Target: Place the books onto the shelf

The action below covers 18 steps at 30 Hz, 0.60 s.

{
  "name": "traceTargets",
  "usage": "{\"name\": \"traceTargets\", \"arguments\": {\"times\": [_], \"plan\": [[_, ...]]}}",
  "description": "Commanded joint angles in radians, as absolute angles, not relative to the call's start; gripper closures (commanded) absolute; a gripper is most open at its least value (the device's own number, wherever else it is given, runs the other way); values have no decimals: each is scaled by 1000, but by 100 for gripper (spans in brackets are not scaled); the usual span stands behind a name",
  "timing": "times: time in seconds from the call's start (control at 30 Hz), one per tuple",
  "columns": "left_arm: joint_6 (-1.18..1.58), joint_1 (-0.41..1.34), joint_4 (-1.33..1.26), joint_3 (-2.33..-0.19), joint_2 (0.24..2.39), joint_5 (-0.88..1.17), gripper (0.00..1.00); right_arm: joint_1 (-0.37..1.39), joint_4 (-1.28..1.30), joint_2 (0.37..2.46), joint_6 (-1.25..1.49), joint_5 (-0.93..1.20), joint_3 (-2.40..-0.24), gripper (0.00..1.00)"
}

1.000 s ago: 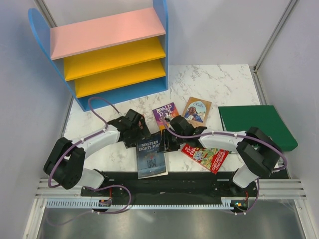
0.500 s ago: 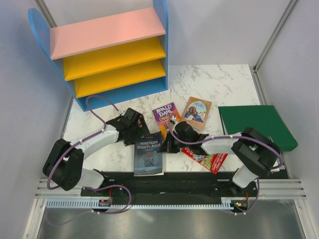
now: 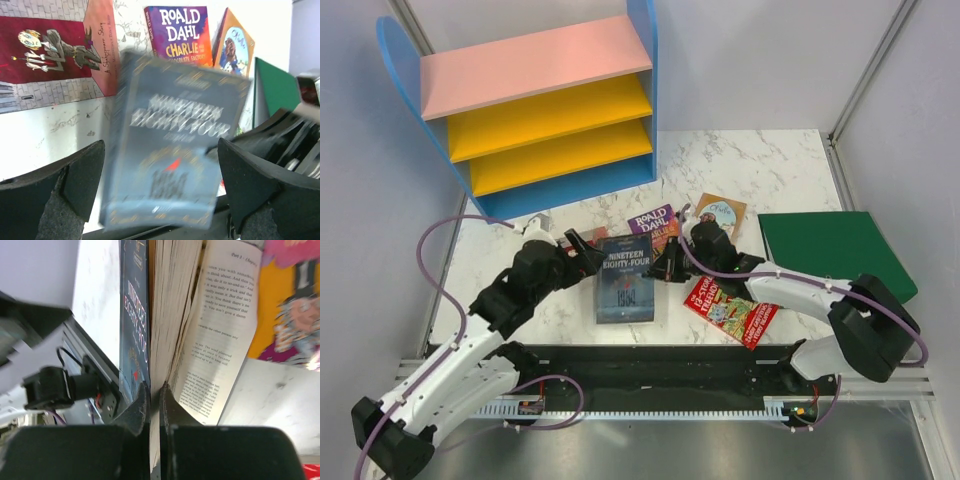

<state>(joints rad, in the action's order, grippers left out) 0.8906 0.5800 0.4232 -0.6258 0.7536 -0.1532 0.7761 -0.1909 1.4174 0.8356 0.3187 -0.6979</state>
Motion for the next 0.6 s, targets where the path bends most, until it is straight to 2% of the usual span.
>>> {"name": "traceTargets", "arguments": {"times": [0.0,0.2,0.37,0.5,0.57], "plan": [[859,581,361,-546,683,-194,0,652,-258,1325,782,443,-787,100],[810,580,122,-473,712,-37,0,614,-262,1325,741,653,-856,100],[782,578,-73,-430,773,92,0,614,-324,1316,764,747,-859,100],[758,578,-144,-414,767,104,0,614,-330,1309,769,791,-861,100],[758,578,-159,-405,750,103,6,612,-333,1302,767,799,-858,100]]}}
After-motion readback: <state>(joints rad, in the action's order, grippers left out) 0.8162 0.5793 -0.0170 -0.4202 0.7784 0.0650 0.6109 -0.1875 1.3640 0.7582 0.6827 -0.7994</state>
